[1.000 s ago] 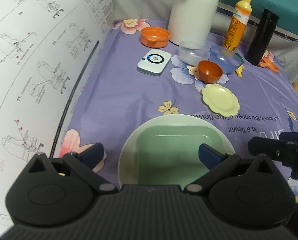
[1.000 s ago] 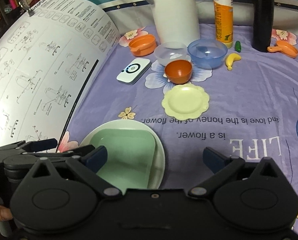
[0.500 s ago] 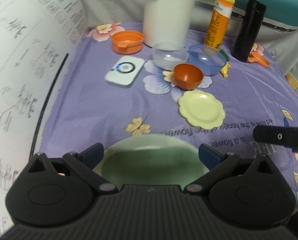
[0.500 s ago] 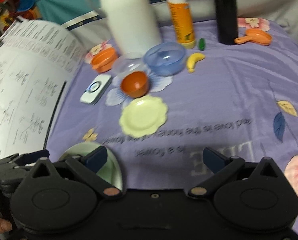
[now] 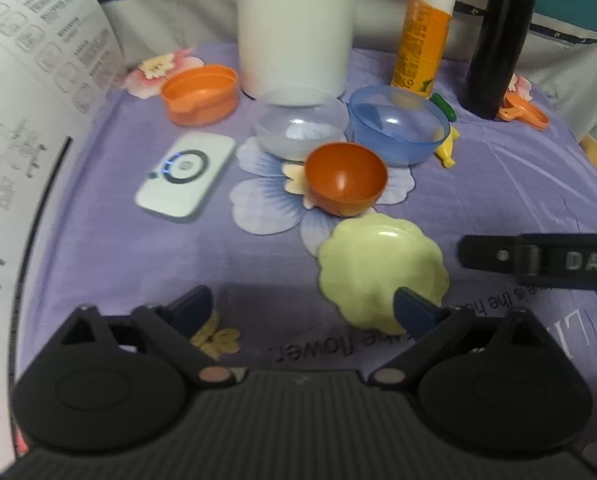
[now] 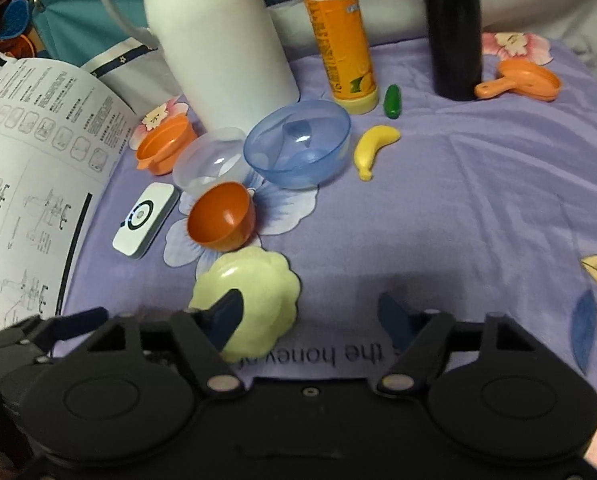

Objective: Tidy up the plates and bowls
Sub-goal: 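Move both grippers to the pale yellow flower-shaped plate, then close both grippers on the rim of the yellow flower plate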

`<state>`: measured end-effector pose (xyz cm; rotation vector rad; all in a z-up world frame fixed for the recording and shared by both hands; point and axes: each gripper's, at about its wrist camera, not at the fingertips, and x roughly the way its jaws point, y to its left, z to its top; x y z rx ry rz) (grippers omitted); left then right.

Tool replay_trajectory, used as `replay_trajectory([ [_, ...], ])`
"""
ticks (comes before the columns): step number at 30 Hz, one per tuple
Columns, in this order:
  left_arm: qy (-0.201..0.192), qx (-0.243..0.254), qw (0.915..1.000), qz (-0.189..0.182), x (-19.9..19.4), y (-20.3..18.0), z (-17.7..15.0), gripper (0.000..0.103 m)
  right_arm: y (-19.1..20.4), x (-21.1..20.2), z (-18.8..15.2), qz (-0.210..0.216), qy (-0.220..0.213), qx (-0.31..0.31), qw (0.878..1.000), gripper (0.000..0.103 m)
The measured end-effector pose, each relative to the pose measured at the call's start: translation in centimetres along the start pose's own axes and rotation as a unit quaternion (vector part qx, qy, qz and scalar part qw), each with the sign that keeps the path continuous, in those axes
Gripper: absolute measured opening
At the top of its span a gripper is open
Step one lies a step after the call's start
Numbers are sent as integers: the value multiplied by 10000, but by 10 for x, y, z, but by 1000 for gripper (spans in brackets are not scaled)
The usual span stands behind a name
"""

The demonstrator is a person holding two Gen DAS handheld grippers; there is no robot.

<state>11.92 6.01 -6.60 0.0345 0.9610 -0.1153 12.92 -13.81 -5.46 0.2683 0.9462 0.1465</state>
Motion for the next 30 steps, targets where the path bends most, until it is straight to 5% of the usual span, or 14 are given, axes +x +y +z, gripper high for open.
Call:
replay_trajectory([
  [5, 107, 68, 9995, -296, 16, -7, 4, 85, 2, 26, 6, 189, 244, 31, 9995, 46],
  [12, 255, 73, 9978, -607, 29, -10, 3, 55, 10, 45, 5, 265, 272, -180, 9991, 43],
  [15, 264, 136, 9972, -686, 28, -13, 4, 41, 17, 46, 3, 170, 217, -439, 9987, 33],
  [30, 178, 288, 9979, -549, 30, -19, 4, 41, 25, 47, -4, 35, -4, -661, 9978, 31],
])
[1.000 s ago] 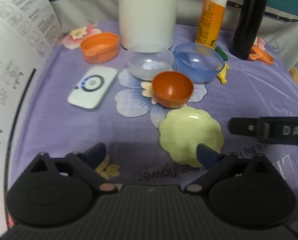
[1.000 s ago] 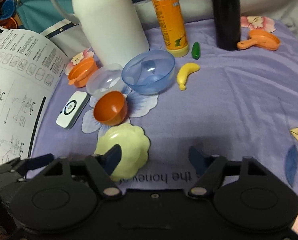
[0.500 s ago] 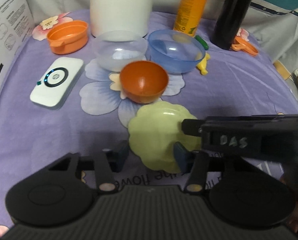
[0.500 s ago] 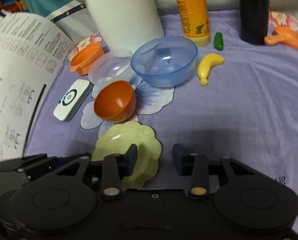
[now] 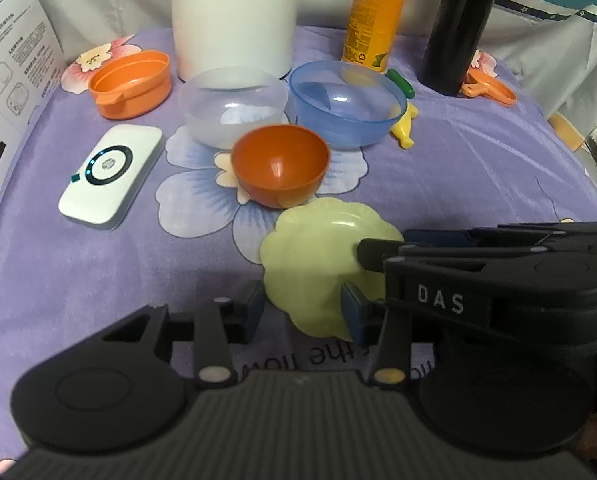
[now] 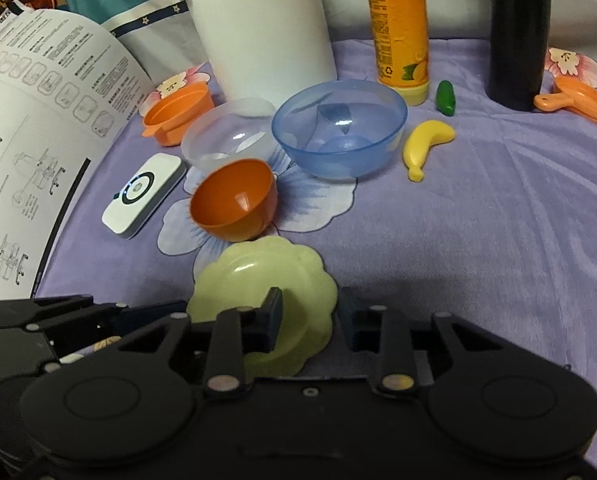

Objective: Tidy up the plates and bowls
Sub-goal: 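Close both grippers on the rim of the yellow flower plate, then carry the yellow flower plate with both grippers onto the green tray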

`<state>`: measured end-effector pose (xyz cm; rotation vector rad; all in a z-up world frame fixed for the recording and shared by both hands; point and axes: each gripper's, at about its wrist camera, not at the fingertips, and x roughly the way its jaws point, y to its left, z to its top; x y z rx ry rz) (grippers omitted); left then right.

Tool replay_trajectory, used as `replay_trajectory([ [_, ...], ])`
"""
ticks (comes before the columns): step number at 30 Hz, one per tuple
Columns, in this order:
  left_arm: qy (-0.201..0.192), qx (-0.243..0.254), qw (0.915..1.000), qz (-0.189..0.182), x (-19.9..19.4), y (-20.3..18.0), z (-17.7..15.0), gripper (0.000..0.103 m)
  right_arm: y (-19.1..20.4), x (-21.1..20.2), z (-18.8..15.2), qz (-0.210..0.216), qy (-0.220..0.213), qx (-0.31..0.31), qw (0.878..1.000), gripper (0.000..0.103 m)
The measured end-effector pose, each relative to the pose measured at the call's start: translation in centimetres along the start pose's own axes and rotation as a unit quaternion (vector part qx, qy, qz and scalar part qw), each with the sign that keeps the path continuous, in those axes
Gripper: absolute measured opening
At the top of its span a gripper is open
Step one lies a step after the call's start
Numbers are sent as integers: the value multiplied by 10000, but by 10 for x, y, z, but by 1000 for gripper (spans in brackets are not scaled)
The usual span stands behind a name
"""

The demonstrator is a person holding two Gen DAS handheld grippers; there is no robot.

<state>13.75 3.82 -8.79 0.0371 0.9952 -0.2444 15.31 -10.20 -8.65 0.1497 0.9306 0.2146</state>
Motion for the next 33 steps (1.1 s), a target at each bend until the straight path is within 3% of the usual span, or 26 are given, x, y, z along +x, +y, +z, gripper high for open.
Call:
replay_trajectory([
  [11, -65, -188, 9998, 97, -17, -3, -5, 36, -11, -18, -8, 171, 162, 733, 9970, 31],
  [23, -216, -317, 9993, -3, -55, -3, -12, 36, -6, -59, -14, 317, 10, 879, 9956, 31],
  [33, -405, -448, 9981, 156, -111, 13, -35, 36, 28, -97, -24, 567, -29, 682, 9961, 31],
])
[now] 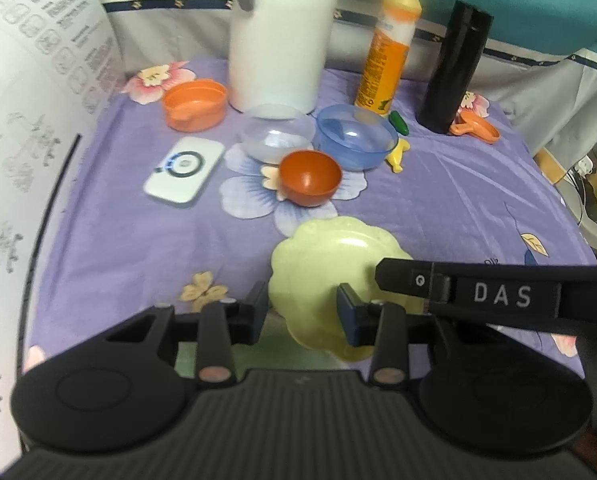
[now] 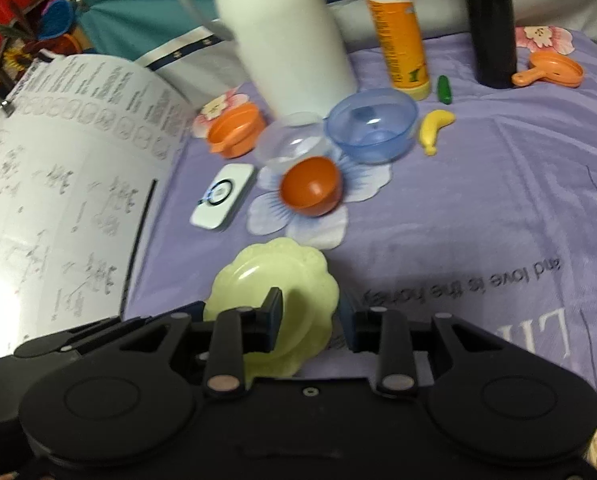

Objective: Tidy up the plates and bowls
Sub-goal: 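Carry the yellow flower plate with both grippers onto the green tray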

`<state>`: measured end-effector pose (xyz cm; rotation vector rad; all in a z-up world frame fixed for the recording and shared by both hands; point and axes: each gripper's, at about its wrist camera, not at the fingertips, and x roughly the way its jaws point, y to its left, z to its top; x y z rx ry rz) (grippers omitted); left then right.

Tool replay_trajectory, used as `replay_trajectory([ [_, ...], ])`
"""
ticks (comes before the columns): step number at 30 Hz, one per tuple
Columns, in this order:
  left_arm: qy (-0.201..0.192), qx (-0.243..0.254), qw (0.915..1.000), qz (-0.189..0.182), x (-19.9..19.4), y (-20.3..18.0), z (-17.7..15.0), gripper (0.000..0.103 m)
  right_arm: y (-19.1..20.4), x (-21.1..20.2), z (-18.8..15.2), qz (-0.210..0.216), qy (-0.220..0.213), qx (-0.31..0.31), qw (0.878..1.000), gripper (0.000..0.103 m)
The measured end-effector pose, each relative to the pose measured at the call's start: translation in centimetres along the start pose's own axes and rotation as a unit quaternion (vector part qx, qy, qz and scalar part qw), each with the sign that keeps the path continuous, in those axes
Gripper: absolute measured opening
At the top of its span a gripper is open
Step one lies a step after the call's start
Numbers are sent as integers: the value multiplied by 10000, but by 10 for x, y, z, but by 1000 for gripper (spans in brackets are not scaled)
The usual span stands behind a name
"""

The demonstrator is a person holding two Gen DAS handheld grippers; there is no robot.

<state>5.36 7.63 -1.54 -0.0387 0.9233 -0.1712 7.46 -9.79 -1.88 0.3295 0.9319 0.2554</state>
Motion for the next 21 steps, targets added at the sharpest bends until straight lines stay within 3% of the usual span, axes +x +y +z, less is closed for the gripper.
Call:
replay_trajectory([
  [10, -139, -178, 9997, 85, -46, 37, -29, 36, 51, -17, -23, 189, 104, -479, 9986, 31],
  [21, 158, -300, 9994, 48, -47, 63, -68, 36, 81, 1, -57, -21, 545, -918, 9943, 32],
])
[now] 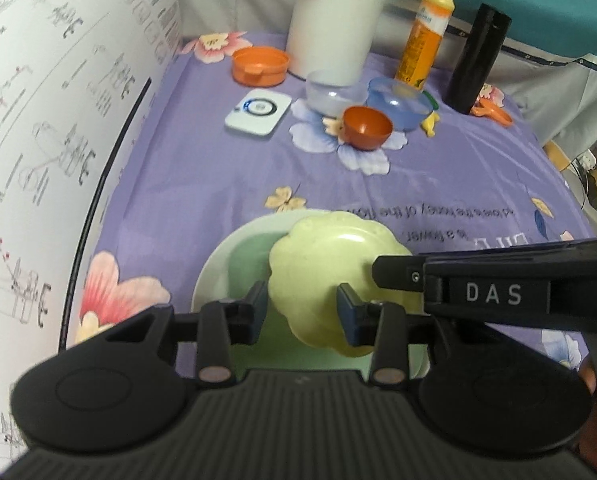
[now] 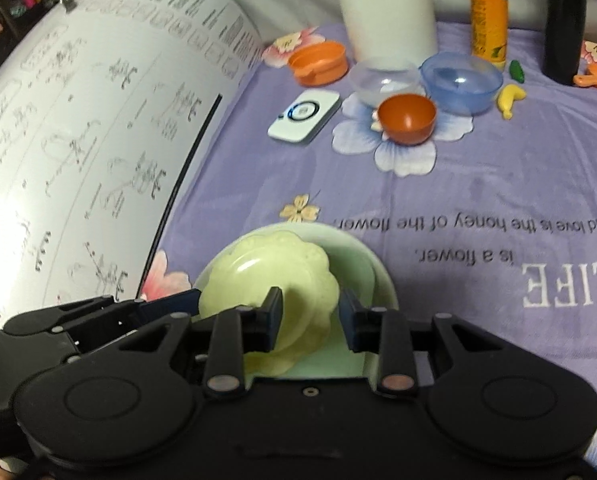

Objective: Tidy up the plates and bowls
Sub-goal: 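Carry the yellow flower plate with both grippers onto the green tray, then open both grippers to release the yellow plate on the tray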

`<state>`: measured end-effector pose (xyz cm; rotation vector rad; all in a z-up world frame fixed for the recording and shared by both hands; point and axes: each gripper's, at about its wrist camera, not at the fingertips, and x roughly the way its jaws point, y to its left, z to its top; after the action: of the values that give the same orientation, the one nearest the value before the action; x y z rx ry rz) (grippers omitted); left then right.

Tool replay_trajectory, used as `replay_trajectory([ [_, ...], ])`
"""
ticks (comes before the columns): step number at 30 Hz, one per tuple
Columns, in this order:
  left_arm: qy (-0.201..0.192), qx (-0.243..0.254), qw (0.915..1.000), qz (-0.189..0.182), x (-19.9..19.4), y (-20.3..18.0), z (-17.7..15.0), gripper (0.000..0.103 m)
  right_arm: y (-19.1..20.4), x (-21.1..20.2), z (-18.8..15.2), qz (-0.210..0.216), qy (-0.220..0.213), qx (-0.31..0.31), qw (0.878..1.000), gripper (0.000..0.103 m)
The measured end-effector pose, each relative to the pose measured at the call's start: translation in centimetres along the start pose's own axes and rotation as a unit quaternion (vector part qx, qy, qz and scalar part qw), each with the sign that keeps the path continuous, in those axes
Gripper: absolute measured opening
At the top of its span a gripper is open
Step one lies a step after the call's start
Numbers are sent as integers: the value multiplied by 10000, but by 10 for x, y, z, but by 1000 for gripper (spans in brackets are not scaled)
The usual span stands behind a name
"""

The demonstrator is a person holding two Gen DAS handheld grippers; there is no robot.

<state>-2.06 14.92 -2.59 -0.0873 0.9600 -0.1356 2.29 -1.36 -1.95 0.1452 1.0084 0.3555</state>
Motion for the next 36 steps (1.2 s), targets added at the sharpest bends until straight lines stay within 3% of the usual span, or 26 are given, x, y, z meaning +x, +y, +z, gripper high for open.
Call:
replay_trajectory([
  [22, 286, 23, 9995, -125, 26, 8, -13, 37, 1, 30, -8, -227, 457, -128, 9986, 33],
  [25, 261, 26, 9996, -130, 26, 8, -13, 42, 1, 30, -8, -210, 454, -131, 9987, 33],
  [27, 209, 42, 9997, -70, 24, 7, -12, 52, 1, 29, -7, -212, 420, -155, 9988, 34],
  [28, 160, 81, 9998, -3, 22, 7, -11, 54, 1, 27, -7, -228, 383, -169, 9989, 39],
  [29, 91, 126, 9998, 113, 20, 6, -10, 64, 1, 25, -6, -268, 336, -193, 9989, 47],
  [30, 35, 133, 9997, 180, 18, 7, -9, 82, 1, 23, -5, -313, 279, -198, 9989, 54],
  [31, -36, 106, 9997, 211, 15, 8, -8, 88, 0, 20, -3, -345, 231, -189, 9990, 76],
  [32, -145, 71, 9995, 281, 10, 10, -7, 96, 0, 17, -2, -418, 162, -182, 9988, 88],
  [35, -362, -17, 9990, 270, 0, 15, -4, 103, -3, 6, 2, -457, -65, -224, 9987, 103],
  [36, -373, -76, 9989, 268, -1, 18, -3, 103, -4, 3, 3, -454, -86, -212, 9987, 103],
])
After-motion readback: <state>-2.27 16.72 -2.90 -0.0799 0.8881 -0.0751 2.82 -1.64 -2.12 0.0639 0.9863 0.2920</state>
